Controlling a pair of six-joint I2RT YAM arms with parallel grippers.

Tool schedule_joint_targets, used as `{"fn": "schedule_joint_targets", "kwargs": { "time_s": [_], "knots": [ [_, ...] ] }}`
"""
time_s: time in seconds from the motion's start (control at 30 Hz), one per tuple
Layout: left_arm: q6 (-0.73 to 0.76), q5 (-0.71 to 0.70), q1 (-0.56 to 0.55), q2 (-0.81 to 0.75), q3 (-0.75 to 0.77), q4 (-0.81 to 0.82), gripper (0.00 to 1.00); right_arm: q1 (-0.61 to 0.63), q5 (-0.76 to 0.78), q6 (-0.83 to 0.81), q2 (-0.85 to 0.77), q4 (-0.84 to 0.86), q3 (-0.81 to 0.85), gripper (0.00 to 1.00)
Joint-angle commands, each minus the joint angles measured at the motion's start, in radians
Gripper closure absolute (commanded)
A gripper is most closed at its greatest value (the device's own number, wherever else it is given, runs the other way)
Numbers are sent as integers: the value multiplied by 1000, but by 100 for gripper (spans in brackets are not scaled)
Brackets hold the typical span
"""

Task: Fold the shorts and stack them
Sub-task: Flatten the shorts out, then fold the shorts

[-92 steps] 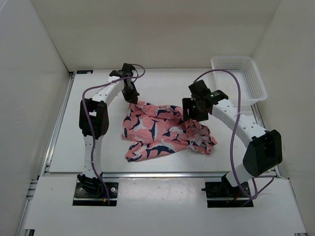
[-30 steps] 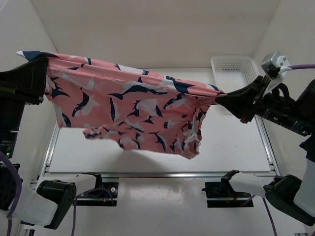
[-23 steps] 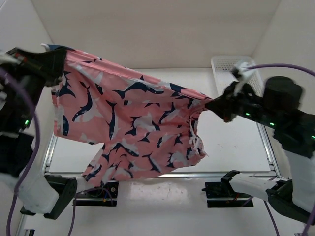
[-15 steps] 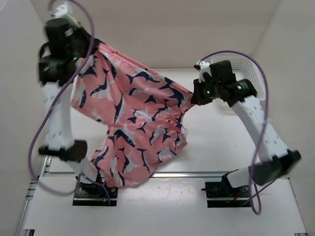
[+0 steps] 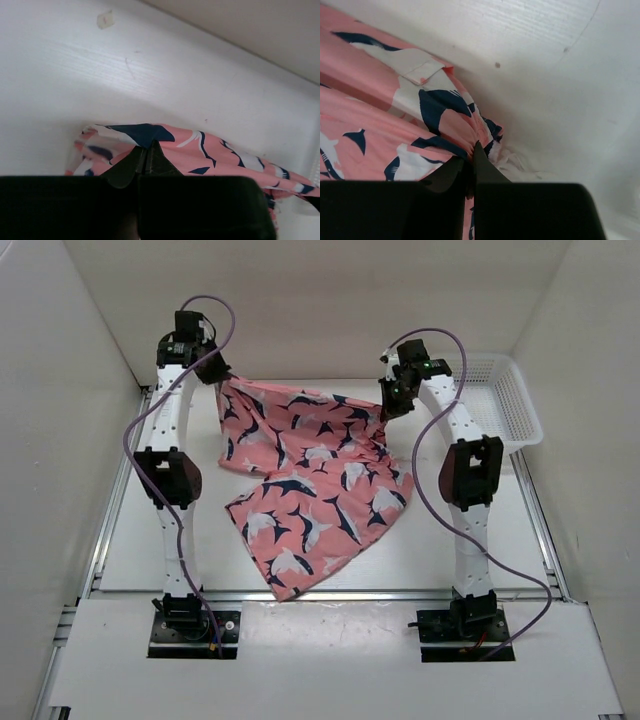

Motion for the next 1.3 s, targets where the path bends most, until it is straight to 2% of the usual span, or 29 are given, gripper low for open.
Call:
{"fn": "schedule_joint_targets", "kwargs": {
  "time_s": [0.0, 0.17, 0.3, 0.5, 0.53, 0.57, 0.6, 0.7, 0.73, 0.77, 0.8, 0.87, 0.93, 1.0, 1.07, 1.17, 1.27],
  "knots": [
    [12, -16, 61, -47, 115, 84, 90, -31, 61, -10, 23, -76, 151, 100],
    [2, 49, 71, -79, 80, 93, 90, -40, 48, -1, -12, -76, 113, 100],
    [15, 58, 52, -208, -65, 93, 90, -40, 61, 21, -98, -50, 16, 100],
    [15, 58, -11, -561, -482, 93, 90, -31, 177, 42, -295, -27, -165, 100],
    [6, 58, -21, -661, -610, 93, 90, -22, 200, 57, -326, -2, -236, 100],
    [5, 58, -35, -711, -675, 93, 90, -22, 220, 57, -360, 13, -278, 100],
    [-5, 67, -67, -807, -798, 93, 90, -22, 255, 76, -431, 44, -320, 100],
    [-44, 76, -132, -953, -985, 93, 90, -11, 303, 132, -586, 85, -493, 100],
    [-83, 76, -193, -1046, -1104, 93, 90, -11, 361, 149, -628, 95, -539, 99],
    [-109, 67, -228, -1093, -1163, 93, 90, -11, 401, 198, -707, 104, -637, 95],
    [-140, 67, -265, -1134, -1220, 93, 90, -11, 444, 233, -749, 104, -688, 74],
    [-238, 43, -375, -1242, -1370, 93, 90, -11, 487, 301, -827, 90, -780, 50],
    [-293, 18, -431, -1296, -1458, 112, 90, -11, 478, 387, -952, 90, -922, 16],
    [-335, -14, -475, -1325, -1536, 125, 90, -20, 411, 469, -1068, 90, -1040, 16],
    [-335, -32, -501, -1336, -1547, 125, 90, -20, 279, 528, -1171, 124, -1119, 22],
    [-335, -65, -511, -1336, -1547, 125, 90, -29, 159, 674, -1262, 171, -1239, 30],
    [-326, -65, -511, -1336, -1547, 113, 90, -40, 32, 824, -1293, 257, -1346, 30]
  ]
}}
